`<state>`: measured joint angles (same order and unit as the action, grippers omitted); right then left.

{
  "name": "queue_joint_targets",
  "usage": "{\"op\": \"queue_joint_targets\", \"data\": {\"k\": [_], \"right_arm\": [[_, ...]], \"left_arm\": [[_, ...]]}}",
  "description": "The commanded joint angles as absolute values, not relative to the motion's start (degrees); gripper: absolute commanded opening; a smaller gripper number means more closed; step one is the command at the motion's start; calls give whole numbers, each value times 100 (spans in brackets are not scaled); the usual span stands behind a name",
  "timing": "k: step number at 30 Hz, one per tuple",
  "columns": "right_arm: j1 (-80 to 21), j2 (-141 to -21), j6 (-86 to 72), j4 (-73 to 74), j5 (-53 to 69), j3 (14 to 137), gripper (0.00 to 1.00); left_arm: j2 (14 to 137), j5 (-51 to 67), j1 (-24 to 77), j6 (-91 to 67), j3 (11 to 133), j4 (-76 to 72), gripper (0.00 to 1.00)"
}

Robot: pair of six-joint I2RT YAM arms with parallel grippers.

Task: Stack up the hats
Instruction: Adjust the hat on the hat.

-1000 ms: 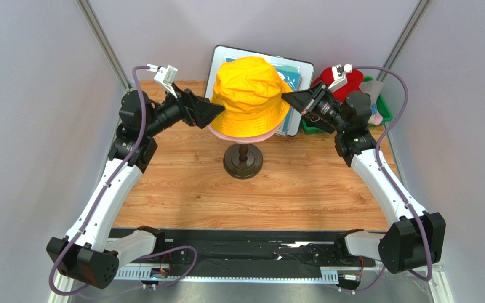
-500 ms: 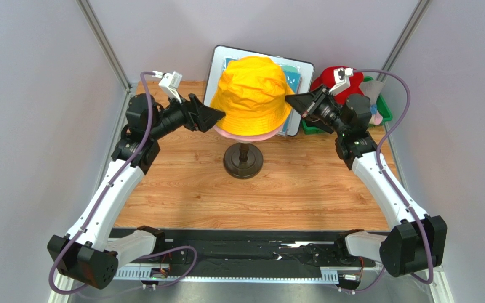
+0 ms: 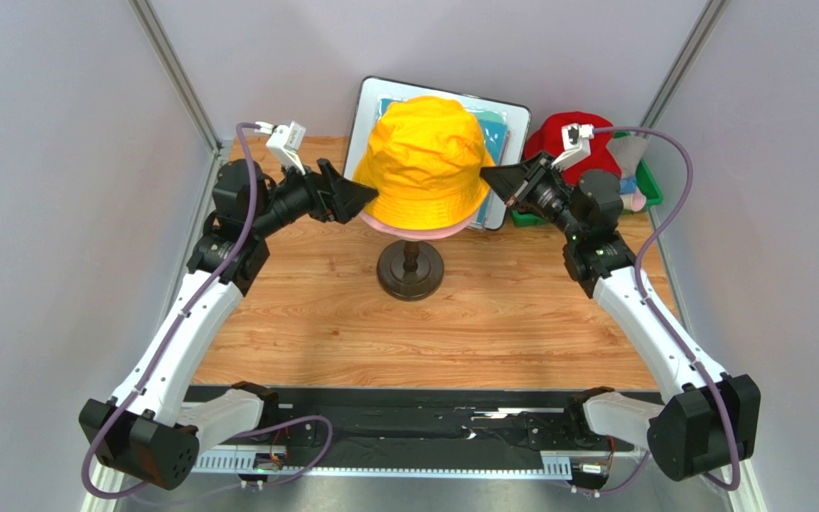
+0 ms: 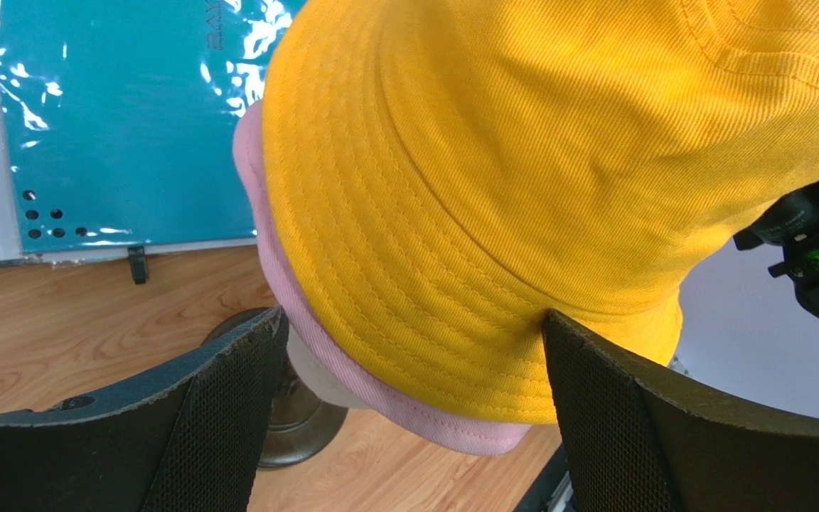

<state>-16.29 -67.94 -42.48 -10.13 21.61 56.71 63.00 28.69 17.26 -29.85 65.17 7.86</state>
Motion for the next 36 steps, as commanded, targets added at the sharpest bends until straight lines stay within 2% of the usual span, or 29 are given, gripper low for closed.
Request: {"op": "queue_joint_targets", "data": {"k": [1,13,14,16,17,20,21,24,29,36], "right_arm": [[-1714,-6961,-3753,554,1864,5133,0],[-1714,-6724,-3542,930,1793,5430,1],[-1714,-6698,-3446,1019,1793,5501,18],[-1705,-6532,-3358,1325,1741,5755,39],[-1670,-6452,-3314,1423,1697,5844,56],[-1469,-6083,-3077,1879,1530,6177,73],[-1381,-5995,-2998,2003,1434,6248,76],[-933,-5635,-2866,2346,1249,6459,82],[121,-5774,-2786,2601,1240,6767,82],[281,-7195,-3085,2093,-374,7303,78]], "left_arm": [[6223,2637,1758,-2751,6495,1116,92],[6135,2610,1758,-2654,6609,1239,95],[6091,2602,1758,-2654,6635,1231,95],[6056,2558,1758,-2611,6697,1318,96],[6038,2540,1758,-2576,6784,1371,96],[5959,2453,1749,-2488,6943,1555,97],[5933,2391,1749,-2453,6987,1617,97],[5784,1970,1740,-2259,7163,1924,98],[5345,766,1740,-1873,7172,2267,99],[5089,448,1749,-1573,6882,2224,99]]}}
